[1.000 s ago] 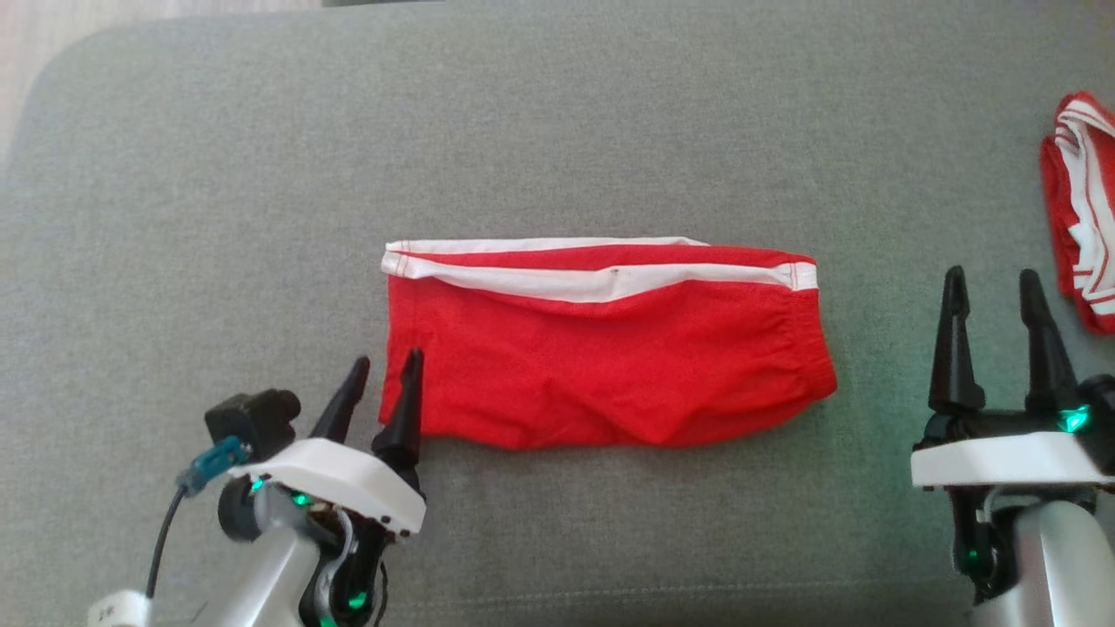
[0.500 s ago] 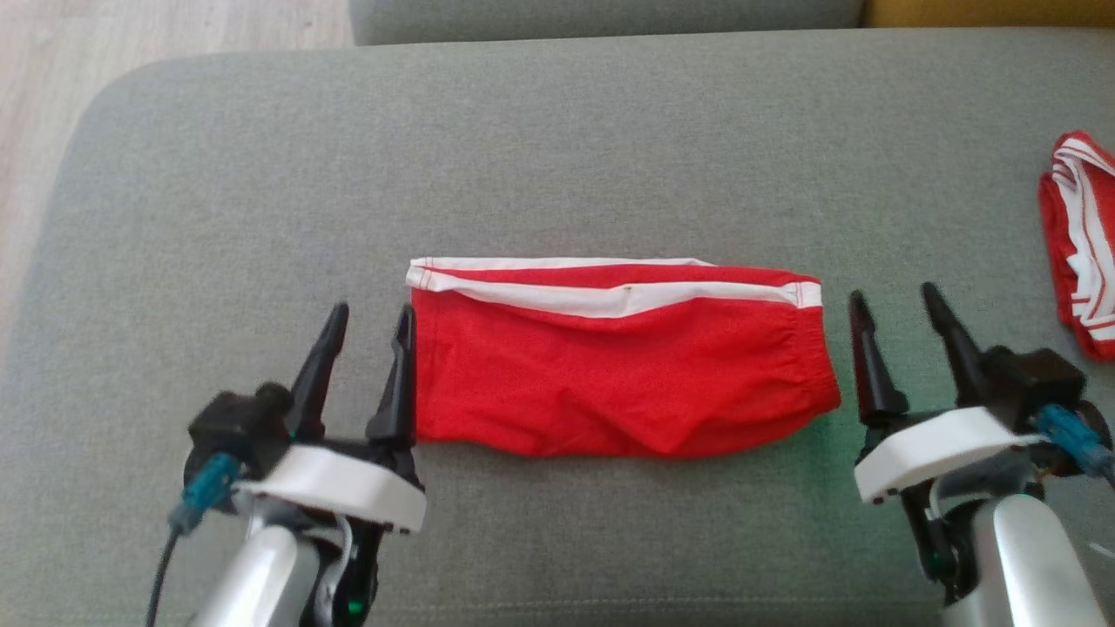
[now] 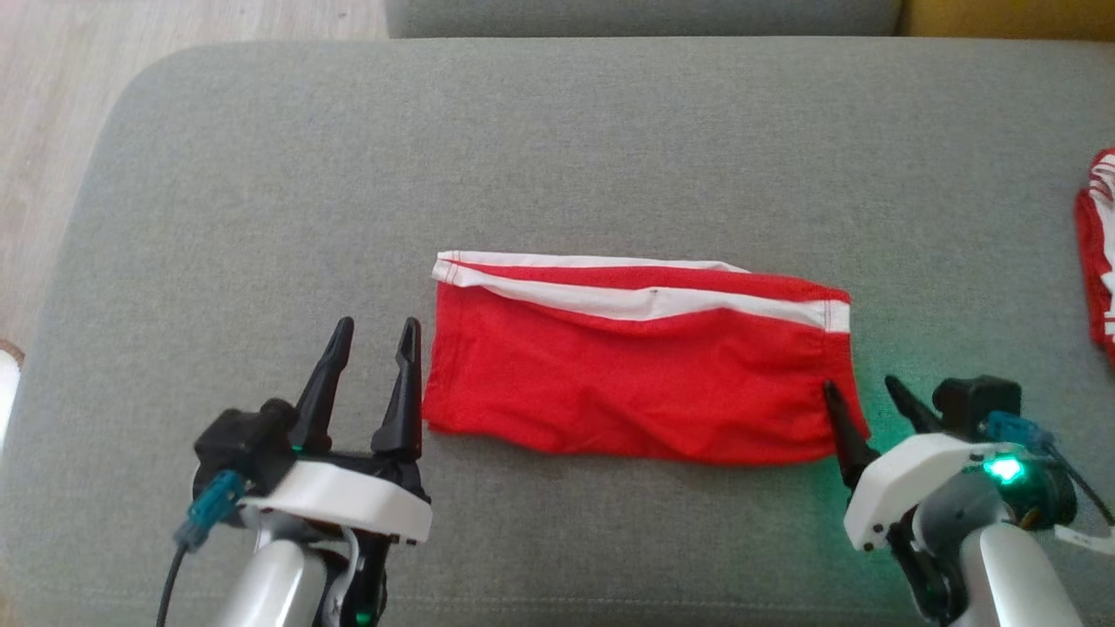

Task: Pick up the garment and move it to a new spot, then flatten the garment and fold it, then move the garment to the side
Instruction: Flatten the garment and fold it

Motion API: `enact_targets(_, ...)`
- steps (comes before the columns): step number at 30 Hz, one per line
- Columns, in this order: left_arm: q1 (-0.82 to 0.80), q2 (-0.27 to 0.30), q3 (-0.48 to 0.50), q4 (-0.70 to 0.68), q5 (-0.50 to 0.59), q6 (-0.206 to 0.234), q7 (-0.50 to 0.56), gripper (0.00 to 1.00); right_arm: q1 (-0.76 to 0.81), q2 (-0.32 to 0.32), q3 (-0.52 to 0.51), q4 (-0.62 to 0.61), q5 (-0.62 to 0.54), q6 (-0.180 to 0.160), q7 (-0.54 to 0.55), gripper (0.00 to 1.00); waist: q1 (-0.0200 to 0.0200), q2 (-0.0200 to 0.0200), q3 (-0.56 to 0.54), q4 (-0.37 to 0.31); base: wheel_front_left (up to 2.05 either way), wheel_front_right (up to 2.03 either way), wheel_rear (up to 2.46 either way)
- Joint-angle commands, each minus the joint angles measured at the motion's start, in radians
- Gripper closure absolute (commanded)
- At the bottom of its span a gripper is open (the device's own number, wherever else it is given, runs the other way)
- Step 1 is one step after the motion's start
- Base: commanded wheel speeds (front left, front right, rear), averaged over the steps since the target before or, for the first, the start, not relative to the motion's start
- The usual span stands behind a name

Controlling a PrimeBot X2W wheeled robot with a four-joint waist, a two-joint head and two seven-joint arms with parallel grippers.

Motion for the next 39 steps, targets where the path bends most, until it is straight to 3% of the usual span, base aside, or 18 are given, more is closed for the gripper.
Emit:
enact_targets(1,-0.022,-0.004,0.049,-0.025,0.012,-0.009,-0.012,0.0,-0.044,-0.019,0.022,-0.011,0.017,0.007,0.012,0.0,0.0,0.0,0.003,0.005,0.0,0.0,0.0)
enact_targets(9,-0.013,-0.029,0.076,-0.005,0.034,-0.037,-0.012,0.0,-0.084,-0.037,0.051,0.093,0.138,0.007,0.089,0.0,0.0,0.0,0.008,0.019,0.0,0.0,0.0)
enact_targets(10,-0.012,-0.032,0.079,-0.004,0.037,-0.04,-0.012,0.0,-0.088,-0.04,0.056,0.099,0.152,0.007,0.093,0.24,0.0,0.0,0.008,0.018,0.0,0.0,0.0)
enact_targets(11,-0.011,-0.034,0.082,-0.003,0.04,-0.042,-0.012,0.0,-0.092,-0.042,0.06,0.105,0.167,0.007,0.097,0.55,0.0,0.0,0.008,0.017,0.0,0.0,0.0)
enact_targets(12,-0.009,-0.036,0.086,-0.002,0.042,-0.044,-0.012,0.0,-0.096,-0.044,0.064,0.11,0.183,0.007,0.102,0.71,0.0,0.0,0.008,0.016,0.0,0.0,0.0)
enact_targets(13,-0.009,-0.038,0.088,0.0,0.045,-0.046,-0.012,0.0,-0.1,-0.047,0.068,0.115,0.197,0.007,0.107,0.99,0.0,0.0,0.008,0.014,0.0,0.0,0.0)
enact_targets(19,-0.006,-0.047,0.101,0.003,0.062,-0.056,-0.012,0.0,-0.143,-0.092,0.071,0.105,0.253,0.007,0.125,1.0,0.0,0.0,0.008,-0.011,0.0,0.0,0.0)
enact_targets(29,-0.01,-0.057,0.11,0.006,0.08,-0.07,-0.012,0.0,-0.16,-0.235,0.006,0.007,0.289,0.007,0.227,1.0,0.0,0.0,0.016,-0.056,0.0,0.0,0.0)
enact_targets(39,-0.018,-0.062,0.118,0.016,0.089,-0.082,-0.012,0.0,-0.109,-0.17,0.052,-0.122,0.398,0.007,0.282,1.0,0.0,0.0,0.015,-0.064,0.0,0.0,0.0)
